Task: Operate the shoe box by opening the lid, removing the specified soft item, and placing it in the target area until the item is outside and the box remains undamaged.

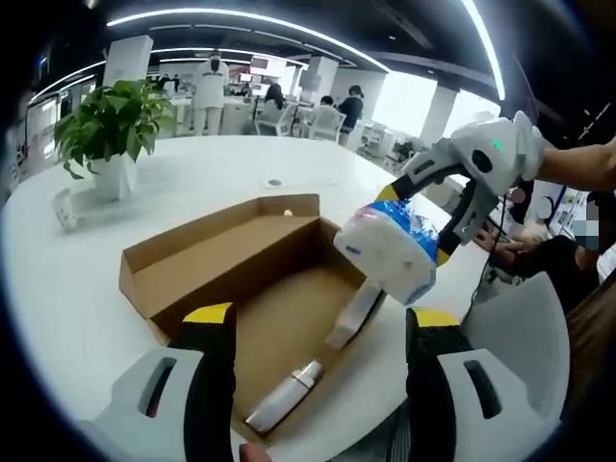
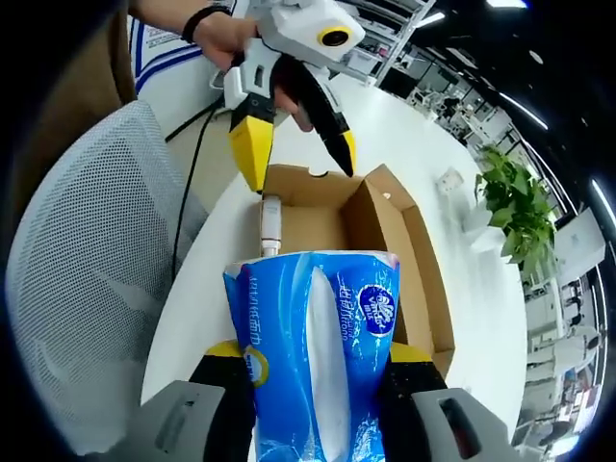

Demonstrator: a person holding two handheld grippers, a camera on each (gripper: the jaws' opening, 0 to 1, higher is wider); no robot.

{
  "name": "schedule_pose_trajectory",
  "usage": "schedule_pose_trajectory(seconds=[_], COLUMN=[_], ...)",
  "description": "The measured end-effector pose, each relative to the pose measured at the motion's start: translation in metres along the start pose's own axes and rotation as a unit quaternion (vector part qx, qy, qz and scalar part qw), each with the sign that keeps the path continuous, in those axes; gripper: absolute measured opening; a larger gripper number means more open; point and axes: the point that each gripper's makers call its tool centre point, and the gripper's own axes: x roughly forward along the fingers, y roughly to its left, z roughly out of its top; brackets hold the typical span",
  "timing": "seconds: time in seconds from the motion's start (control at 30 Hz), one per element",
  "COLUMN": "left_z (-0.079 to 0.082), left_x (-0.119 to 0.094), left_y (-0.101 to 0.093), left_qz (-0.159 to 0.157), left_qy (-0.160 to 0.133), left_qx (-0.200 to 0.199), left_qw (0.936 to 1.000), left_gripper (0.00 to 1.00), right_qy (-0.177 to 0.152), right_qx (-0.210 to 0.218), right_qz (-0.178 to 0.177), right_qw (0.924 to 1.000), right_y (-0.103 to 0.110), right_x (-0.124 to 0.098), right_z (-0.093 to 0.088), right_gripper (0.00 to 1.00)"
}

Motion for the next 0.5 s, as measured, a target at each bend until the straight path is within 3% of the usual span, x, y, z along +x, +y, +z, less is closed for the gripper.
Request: schedule_pose_trajectory(seconds=[0.5], left_z=[0.011], left_x=[-0.003], left_y=[0.001], left_qz=[0.016], left_qy=[-0.013], left_qx=[-0.007], left_qw=[0.9998], left_gripper=[0.71], right_qy=[0.018], right_qx=[0.05], right_qz=[-0.025], right_qw=[0.9983], right_y=[0.011], right_x=[-0.038], right_z=[-0.048], right_gripper=[0.47])
